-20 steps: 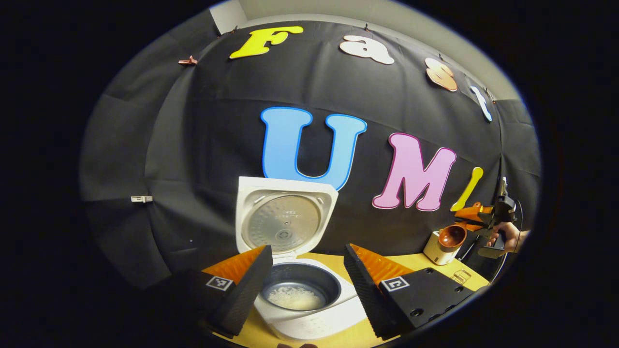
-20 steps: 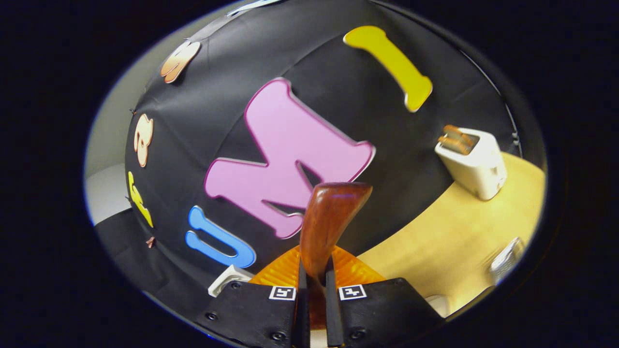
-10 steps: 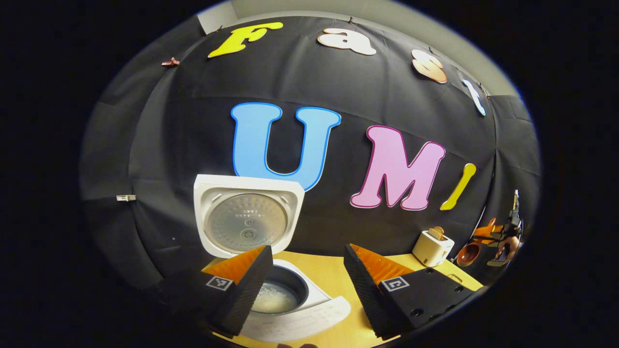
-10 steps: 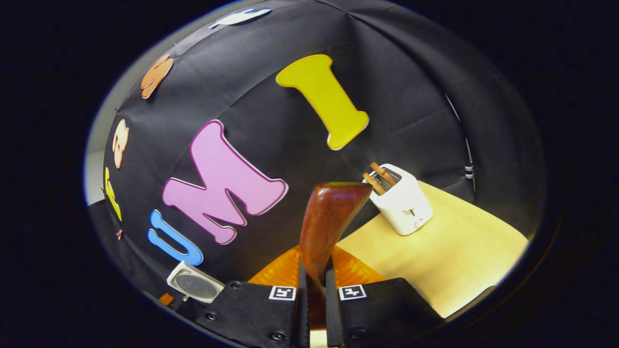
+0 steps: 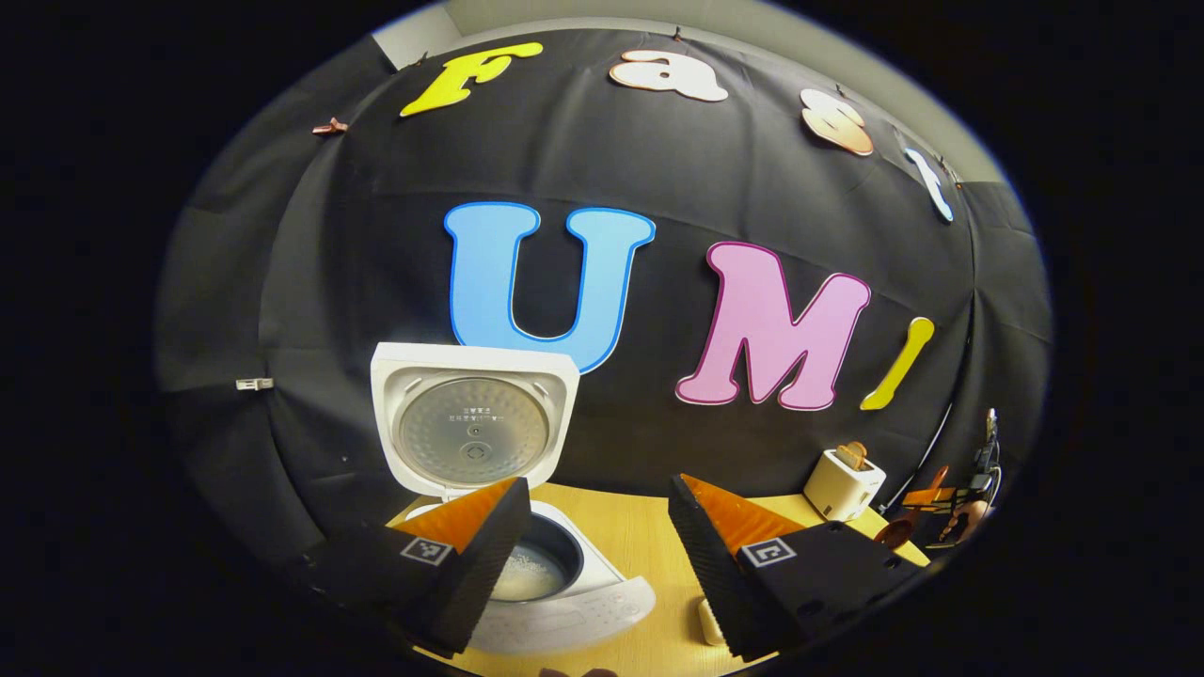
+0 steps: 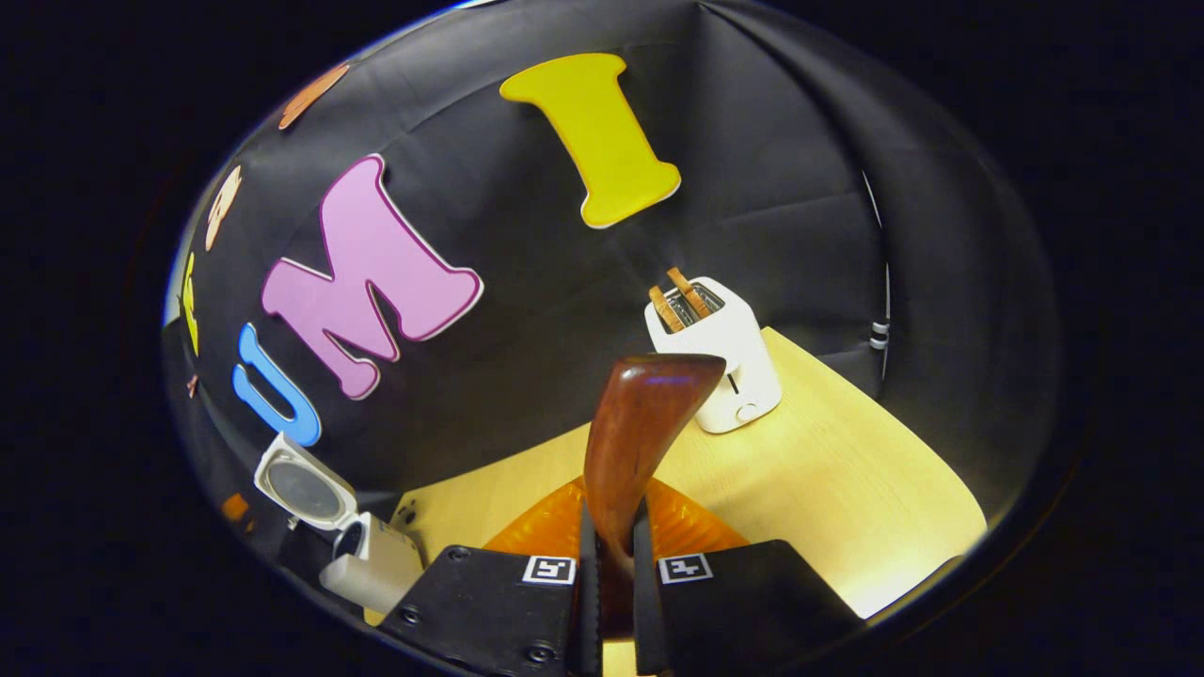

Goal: Close the left gripper, press the button to open the rice cooker; take a wooden spoon from the chopstick holder with the right hand, scoop a spoonful of rice and pour it into the rice cooker, then put the wooden spoon back into the chopstick holder.

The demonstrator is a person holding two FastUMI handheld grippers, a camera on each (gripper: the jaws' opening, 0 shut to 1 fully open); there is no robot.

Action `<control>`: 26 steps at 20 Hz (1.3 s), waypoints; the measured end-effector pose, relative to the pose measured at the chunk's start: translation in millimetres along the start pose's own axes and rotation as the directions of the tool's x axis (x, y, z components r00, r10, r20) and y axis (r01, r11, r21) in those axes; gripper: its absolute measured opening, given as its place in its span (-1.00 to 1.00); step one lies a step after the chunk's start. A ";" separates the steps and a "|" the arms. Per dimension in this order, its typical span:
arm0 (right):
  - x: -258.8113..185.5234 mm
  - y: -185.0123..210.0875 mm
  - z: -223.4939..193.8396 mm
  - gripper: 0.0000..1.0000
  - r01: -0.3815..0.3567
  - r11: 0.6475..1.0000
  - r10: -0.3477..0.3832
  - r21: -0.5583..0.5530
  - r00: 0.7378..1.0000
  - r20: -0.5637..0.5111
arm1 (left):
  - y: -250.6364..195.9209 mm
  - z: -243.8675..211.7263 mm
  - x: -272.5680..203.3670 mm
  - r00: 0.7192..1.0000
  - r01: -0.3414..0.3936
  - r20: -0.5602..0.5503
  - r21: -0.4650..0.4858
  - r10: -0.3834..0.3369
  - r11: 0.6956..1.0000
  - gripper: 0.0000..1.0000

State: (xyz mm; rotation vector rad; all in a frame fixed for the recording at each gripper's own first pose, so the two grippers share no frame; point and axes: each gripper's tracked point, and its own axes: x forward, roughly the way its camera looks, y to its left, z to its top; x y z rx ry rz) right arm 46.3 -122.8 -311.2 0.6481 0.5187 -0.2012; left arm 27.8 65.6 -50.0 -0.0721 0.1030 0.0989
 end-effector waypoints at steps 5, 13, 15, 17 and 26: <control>23.6 -12.7 -37.6 -0.65 -0.008 0.998 0.003 -0.059 0.996 -0.094 | -6.8 1.3 -10.5 0.999 -0.038 -0.012 0.021 0.038 0.999 0.91; 52.7 -26.4 -65.9 -0.65 -0.004 0.994 -0.015 -0.111 0.986 -0.165 | -2.9 -7.2 -25.3 0.995 -0.098 -0.032 0.014 0.098 0.995 0.91; 57.1 -34.2 -76.7 -0.65 0.012 0.995 -0.032 -0.101 0.980 -0.195 | -0.2 -8.4 -30.3 0.993 -0.114 -0.034 0.016 0.115 0.993 0.91; 61.4 -30.4 -75.8 -0.62 0.008 0.997 -0.024 -0.081 0.981 -0.195 | 2.1 -8.0 -33.5 0.992 -0.125 -0.034 0.017 0.126 0.992 0.91; 7.3 -50.8 -36.8 0.44 0.105 0.994 -0.106 -0.018 0.991 -0.081 | 10.3 5.8 -12.0 0.997 -0.072 -0.001 -0.002 0.072 0.997 0.91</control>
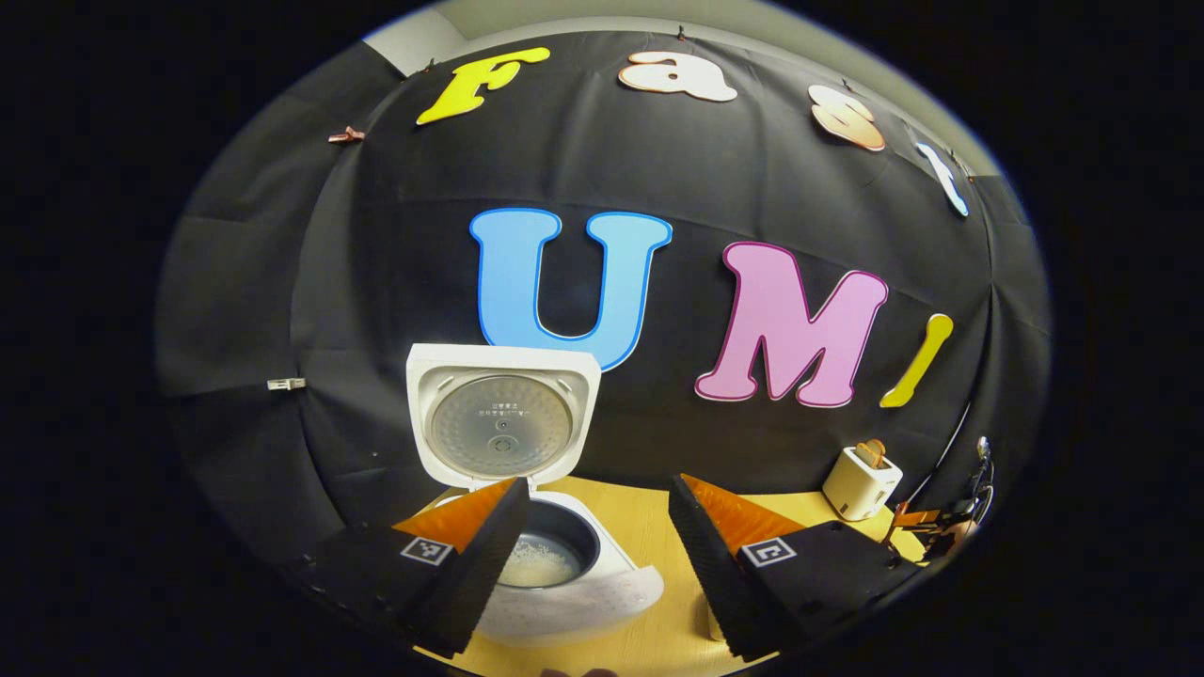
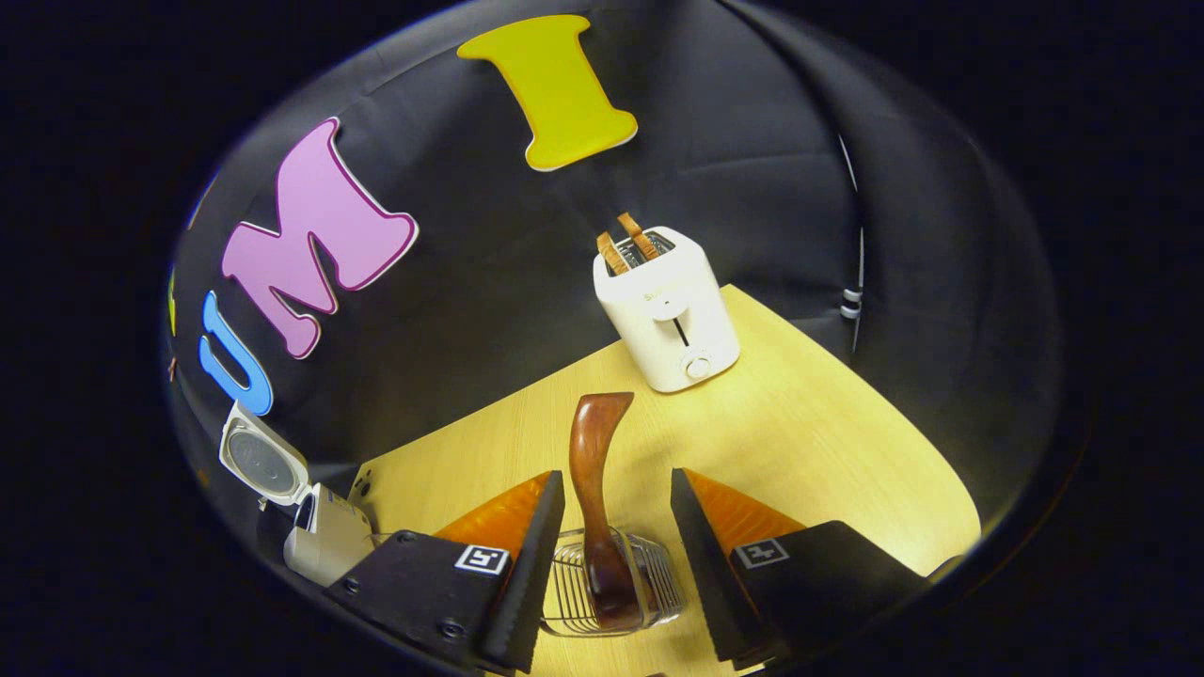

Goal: Close the left gripper, press the button to open the rice cooker; take a wooden spoon from the chopstick holder with the right hand, scoop a spoonful of rice and pour it into the rice cooker, then put the wooden spoon back into the chopstick holder.

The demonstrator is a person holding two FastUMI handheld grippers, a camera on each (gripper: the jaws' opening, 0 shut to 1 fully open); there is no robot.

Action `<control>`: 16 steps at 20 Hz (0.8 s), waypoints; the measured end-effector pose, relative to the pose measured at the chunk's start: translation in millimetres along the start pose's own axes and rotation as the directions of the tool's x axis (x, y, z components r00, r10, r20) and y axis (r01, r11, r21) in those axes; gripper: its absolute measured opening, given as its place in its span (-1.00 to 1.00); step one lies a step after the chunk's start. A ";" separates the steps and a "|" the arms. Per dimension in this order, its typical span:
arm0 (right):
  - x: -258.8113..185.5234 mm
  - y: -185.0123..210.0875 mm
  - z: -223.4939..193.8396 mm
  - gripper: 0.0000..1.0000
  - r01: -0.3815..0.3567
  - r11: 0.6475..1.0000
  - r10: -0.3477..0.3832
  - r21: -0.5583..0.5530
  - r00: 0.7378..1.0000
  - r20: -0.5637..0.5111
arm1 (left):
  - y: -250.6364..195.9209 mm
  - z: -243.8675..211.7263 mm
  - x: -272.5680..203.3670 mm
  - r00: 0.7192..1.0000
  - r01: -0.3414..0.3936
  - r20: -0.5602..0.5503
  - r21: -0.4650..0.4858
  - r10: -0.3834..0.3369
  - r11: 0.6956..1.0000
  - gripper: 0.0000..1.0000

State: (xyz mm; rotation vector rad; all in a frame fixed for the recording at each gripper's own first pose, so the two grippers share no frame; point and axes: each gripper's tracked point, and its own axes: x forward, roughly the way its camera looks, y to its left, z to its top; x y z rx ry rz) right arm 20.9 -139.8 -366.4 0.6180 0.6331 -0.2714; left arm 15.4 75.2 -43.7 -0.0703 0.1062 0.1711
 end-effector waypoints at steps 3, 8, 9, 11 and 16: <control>-21.4 -11.8 1.5 0.46 0.041 0.999 -0.040 -0.020 0.999 0.014 | 9.5 12.9 12.8 1.000 0.008 0.027 -0.001 -0.008 1.000 0.91; -52.6 -23.4 -8.7 0.46 0.085 0.996 -0.085 0.000 0.996 0.026 | 33.5 58.5 44.2 0.993 0.008 0.116 0.033 -0.012 0.999 0.91; -58.6 -23.2 -11.3 0.46 0.090 0.996 -0.090 0.001 0.996 0.027 | 40.4 70.7 52.8 0.991 0.000 0.136 0.046 -0.006 0.999 0.90; -71.8 -21.6 -15.3 0.46 0.099 0.995 -0.099 0.004 0.995 0.032 | 57.3 93.7 73.2 0.985 -0.027 0.172 0.057 0.017 0.998 0.91; -99.2 -19.6 -22.9 0.46 0.125 0.992 -0.125 0.002 0.991 0.043 | 89.9 133.8 130.4 0.977 -0.108 0.198 0.118 0.083 0.987 0.89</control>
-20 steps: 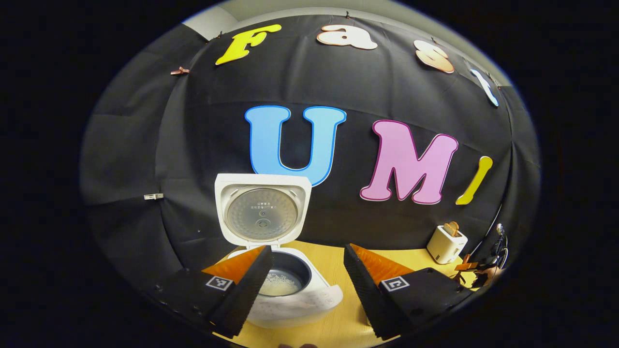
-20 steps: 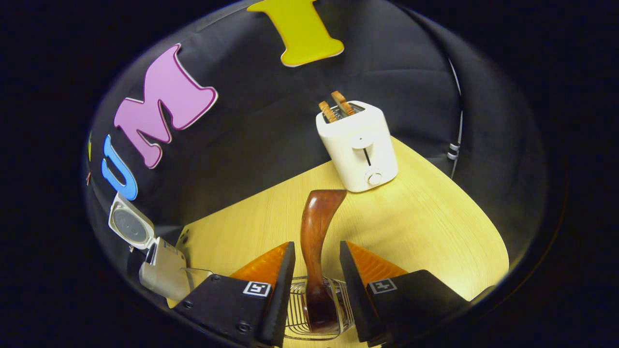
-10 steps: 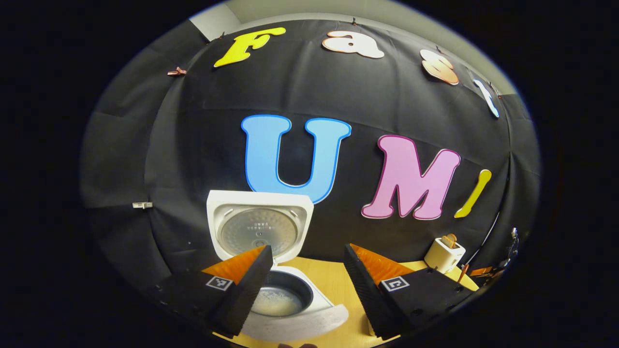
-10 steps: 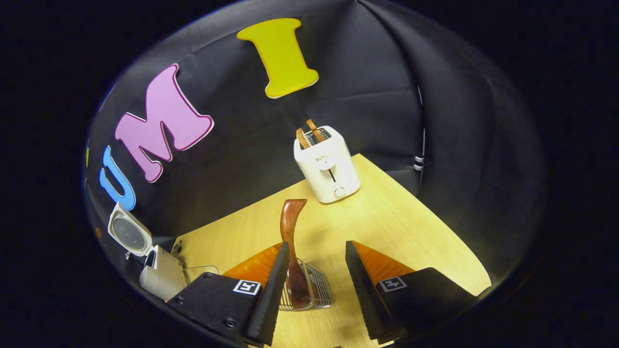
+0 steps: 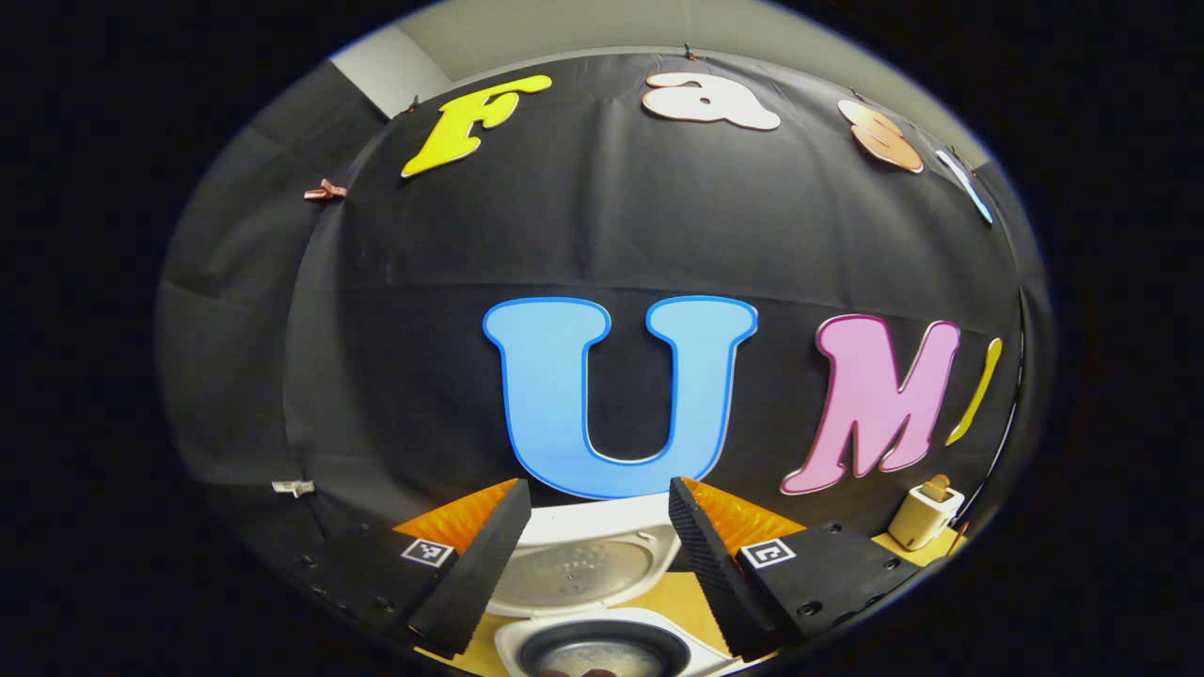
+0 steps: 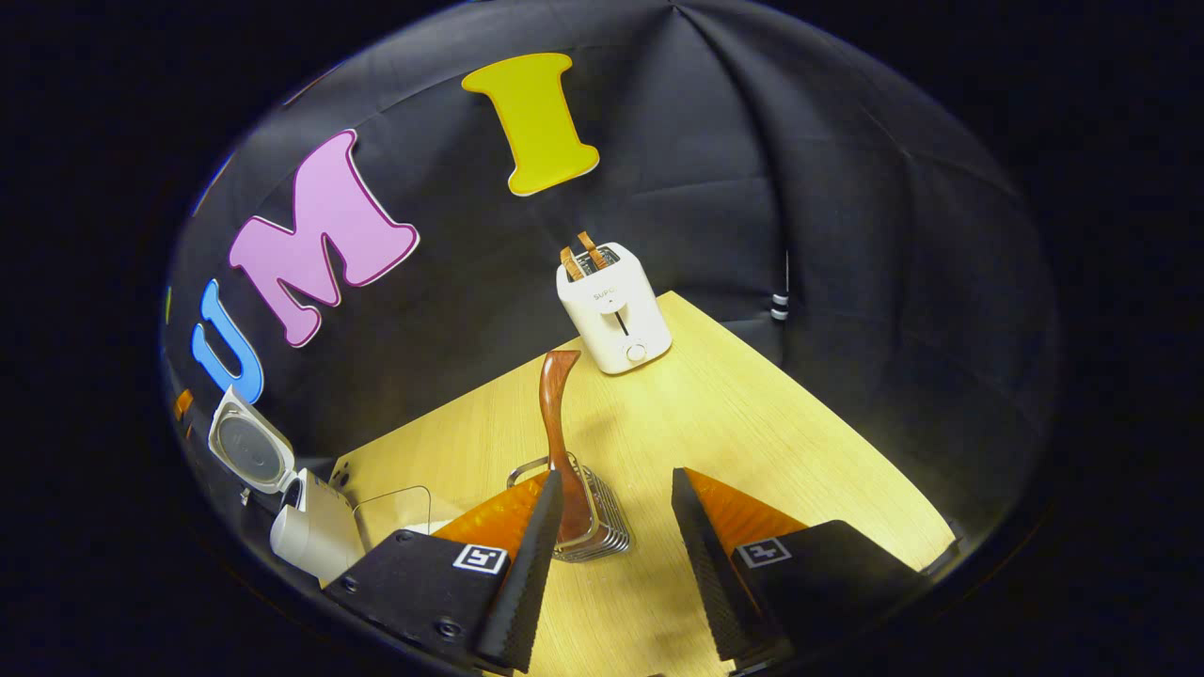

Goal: Close the left gripper, press the button to open the rice cooker; take a wooden spoon from the chopstick holder with the right hand, scoop a spoonful of rice and pour it into the rice cooker, then put the wooden spoon back into the chopstick holder.

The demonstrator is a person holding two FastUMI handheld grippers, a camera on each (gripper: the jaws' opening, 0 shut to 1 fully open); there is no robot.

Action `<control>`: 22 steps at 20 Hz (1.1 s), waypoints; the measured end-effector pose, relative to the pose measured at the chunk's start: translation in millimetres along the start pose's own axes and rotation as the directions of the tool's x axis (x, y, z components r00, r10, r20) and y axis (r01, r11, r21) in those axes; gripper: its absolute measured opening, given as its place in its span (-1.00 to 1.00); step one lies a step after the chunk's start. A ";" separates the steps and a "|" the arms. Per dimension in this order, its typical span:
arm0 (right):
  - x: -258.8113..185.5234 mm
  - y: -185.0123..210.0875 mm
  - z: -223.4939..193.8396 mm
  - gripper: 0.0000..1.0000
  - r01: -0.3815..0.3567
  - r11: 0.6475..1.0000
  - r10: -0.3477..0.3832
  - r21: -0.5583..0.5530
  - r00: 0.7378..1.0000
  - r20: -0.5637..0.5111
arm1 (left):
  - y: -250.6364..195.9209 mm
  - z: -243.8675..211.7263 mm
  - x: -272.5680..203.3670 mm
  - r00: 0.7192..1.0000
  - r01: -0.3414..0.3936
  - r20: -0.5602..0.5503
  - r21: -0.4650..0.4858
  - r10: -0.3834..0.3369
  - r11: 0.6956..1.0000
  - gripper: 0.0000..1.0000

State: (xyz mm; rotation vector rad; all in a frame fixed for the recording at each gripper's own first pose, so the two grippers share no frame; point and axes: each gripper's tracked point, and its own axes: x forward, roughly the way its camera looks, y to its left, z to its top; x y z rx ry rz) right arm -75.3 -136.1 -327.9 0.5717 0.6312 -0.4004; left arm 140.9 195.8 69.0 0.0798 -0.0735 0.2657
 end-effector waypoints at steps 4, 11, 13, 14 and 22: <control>-24.0 -3.9 2.8 0.46 0.025 1.000 -0.025 -0.003 0.999 0.030 | 12.6 -6.0 54.1 0.999 -0.031 -0.023 0.035 0.032 0.999 0.89; -52.9 -24.5 4.8 0.46 0.071 0.997 -0.071 0.010 0.996 0.048 | 13.6 -49.9 90.0 0.991 -0.056 -0.118 0.120 0.071 0.991 0.87; -56.4 -27.0 3.7 0.46 0.075 0.997 -0.075 0.006 0.996 0.049 | 13.4 -67.9 88.0 0.982 -0.054 -0.173 0.118 0.074 0.992 0.87; -56.2 -27.1 3.5 0.46 0.072 0.997 -0.072 0.004 0.996 0.051 | 11.5 -72.5 84.2 0.981 -0.048 -0.184 0.107 0.067 0.993 0.87; -40.1 -19.0 -8.9 0.46 0.045 0.999 -0.045 -0.012 0.999 0.001 | -22.4 -90.8 7.6 0.980 0.020 -0.198 0.160 0.012 0.987 0.96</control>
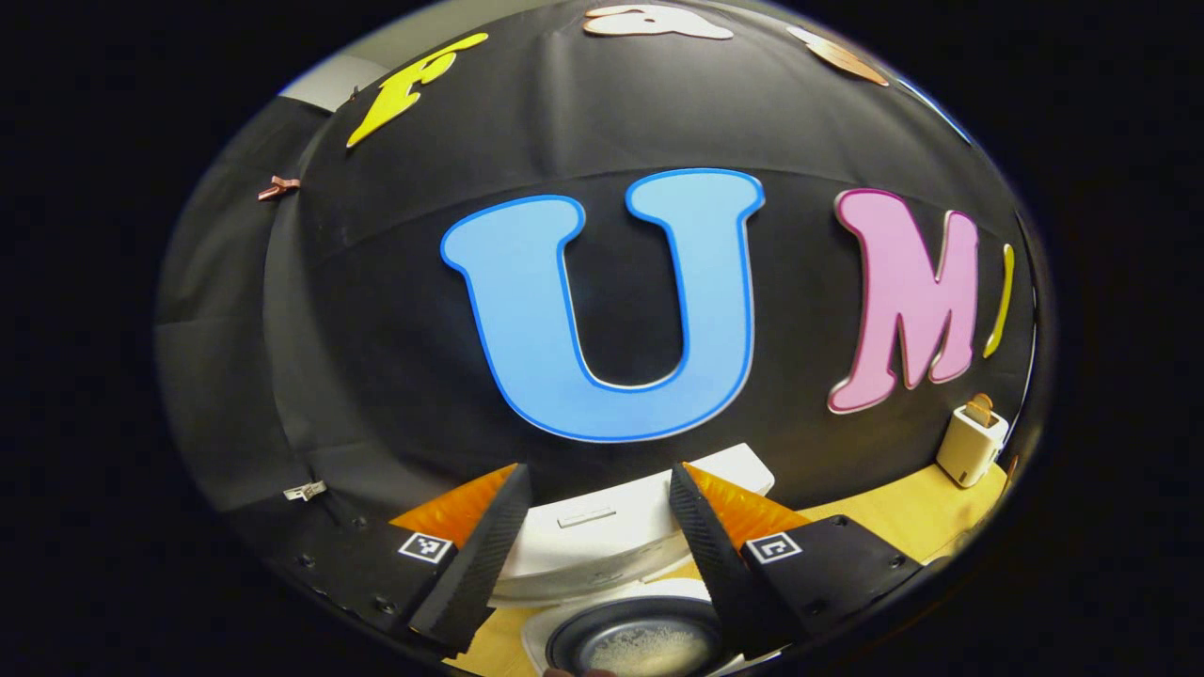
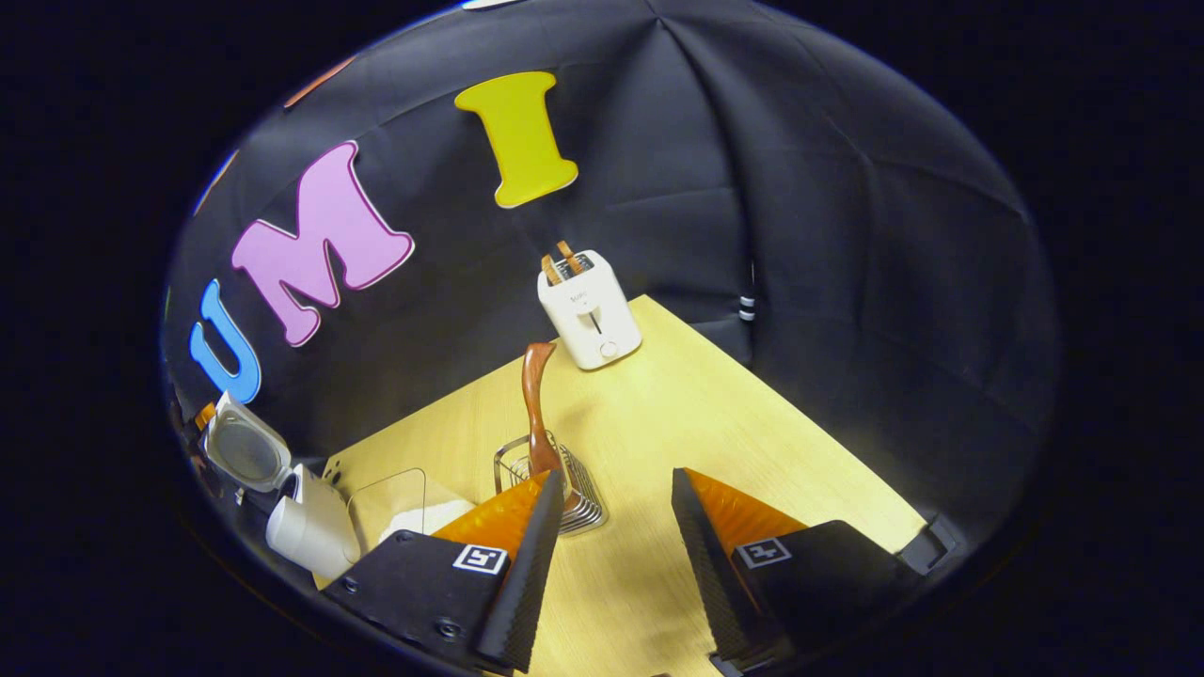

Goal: Close the left gripper, press the button to open the rice cooker; take a wooden spoon from the chopstick holder with the right hand, scoop a spoonful of rice and pour it into the rice cooker, then put the wooden spoon back into the chopstick holder.

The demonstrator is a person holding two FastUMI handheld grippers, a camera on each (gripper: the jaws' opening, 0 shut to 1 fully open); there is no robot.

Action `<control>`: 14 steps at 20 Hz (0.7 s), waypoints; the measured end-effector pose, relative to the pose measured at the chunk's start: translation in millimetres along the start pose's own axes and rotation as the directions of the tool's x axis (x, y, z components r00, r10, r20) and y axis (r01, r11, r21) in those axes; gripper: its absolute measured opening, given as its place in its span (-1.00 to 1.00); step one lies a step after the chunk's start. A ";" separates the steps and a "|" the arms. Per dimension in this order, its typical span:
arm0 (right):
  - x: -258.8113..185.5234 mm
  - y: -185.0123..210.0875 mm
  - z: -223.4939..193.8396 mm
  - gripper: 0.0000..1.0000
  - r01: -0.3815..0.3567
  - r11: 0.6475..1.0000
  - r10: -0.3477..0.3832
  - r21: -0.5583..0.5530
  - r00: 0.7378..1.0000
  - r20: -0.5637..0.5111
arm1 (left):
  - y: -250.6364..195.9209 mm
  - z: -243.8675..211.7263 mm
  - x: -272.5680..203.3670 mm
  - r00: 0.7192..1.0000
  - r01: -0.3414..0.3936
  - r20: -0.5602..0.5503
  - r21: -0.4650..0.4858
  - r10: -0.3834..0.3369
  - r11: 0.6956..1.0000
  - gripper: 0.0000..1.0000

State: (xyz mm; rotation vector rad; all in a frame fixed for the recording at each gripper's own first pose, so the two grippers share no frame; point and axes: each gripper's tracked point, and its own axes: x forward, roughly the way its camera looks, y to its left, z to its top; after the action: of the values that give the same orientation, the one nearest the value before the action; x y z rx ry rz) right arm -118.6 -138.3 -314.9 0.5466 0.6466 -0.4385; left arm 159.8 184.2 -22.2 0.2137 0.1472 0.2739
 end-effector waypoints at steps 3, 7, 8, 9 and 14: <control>8.7 11.9 0.1 0.46 -0.021 1.000 0.021 -0.018 1.000 -0.009 | -20.4 -25.6 -37.7 1.000 0.010 -0.021 0.057 -0.008 0.998 0.97; 13.3 12.9 0.1 0.46 -0.029 0.999 0.028 -0.038 0.999 -0.019 | -45.2 -64.4 -74.9 0.996 0.036 -0.088 0.039 -0.033 0.999 1.00; 13.2 13.0 0.6 0.46 -0.031 0.999 0.030 -0.045 0.999 -0.020 | -50.6 -74.1 -82.5 0.993 0.043 -0.108 0.021 -0.040 0.999 1.00; 13.6 13.4 0.6 0.46 -0.031 0.998 0.030 -0.053 0.999 -0.021 | -55.4 -83.7 -88.4 0.991 0.047 -0.125 0.003 -0.046 0.999 1.00; 10.6 17.8 6.4 0.46 -0.043 0.996 0.041 -0.076 0.999 -0.016 | -71.0 -130.5 -104.5 0.970 0.046 -0.231 -0.126 -0.074 0.991 1.00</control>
State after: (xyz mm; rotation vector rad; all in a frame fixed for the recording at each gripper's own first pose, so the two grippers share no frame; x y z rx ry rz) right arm -98.5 -130.6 -311.7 0.4898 0.6617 -0.3690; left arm 55.6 112.5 -152.6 0.0567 0.3713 0.2462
